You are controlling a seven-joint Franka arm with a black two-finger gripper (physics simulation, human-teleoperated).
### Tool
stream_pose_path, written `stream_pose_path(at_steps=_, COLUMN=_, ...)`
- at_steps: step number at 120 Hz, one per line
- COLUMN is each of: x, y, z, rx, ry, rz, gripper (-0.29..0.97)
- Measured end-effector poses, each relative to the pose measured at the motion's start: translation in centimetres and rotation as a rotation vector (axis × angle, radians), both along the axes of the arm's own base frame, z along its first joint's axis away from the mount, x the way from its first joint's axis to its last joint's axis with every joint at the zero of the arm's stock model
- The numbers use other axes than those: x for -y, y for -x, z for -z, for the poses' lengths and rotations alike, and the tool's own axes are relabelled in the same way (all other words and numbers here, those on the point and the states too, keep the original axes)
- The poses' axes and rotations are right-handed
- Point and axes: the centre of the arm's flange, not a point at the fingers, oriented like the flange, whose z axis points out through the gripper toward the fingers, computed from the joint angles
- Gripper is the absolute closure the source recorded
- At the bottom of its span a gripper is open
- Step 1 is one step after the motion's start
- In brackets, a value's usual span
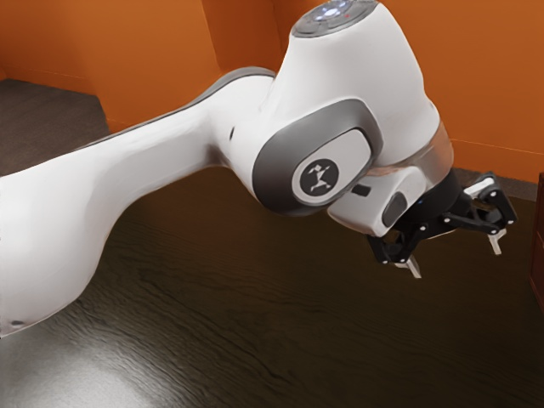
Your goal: Pull the drawer handle with one arm to open the drawer
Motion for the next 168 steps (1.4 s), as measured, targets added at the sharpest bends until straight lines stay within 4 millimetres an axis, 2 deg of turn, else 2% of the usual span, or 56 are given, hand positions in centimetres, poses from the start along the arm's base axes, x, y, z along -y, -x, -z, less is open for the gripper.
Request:
stream_pose_path(at_steps=20, x=2.3, y=0.1, z=0.5, rx=0.042, ry=0.021, rz=0.079, gripper=0.00)
stream_pose_path(at_steps=38, x=4.3, y=-0.1, z=2.0, rx=0.053, ry=0.030, rz=0.137, gripper=0.00)
stream_pose_path(at_steps=56, x=4.8, y=-1.3, z=4.0, rx=0.057, ry=0.032, rz=0.150, gripper=0.00)
stream_pose_path(at_steps=89, x=5.7, y=-2.5, z=5.1, rx=0.110, ry=0.059, rz=0.160, gripper=0.00)
stream_pose_path(at_steps=118, x=5.6, y=-4.0, z=7.2, rx=0.127, ry=0.067, rz=0.153, gripper=0.00)
stream_pose_path(at_steps=152, x=5.4, y=-4.5, z=7.5, rx=0.154, ry=0.069, rz=0.150, gripper=0.00)
stream_pose_path(at_steps=168, x=5.5, y=-5.0, z=8.8, rx=0.143, ry=0.062, rz=0.150, gripper=-0.01)
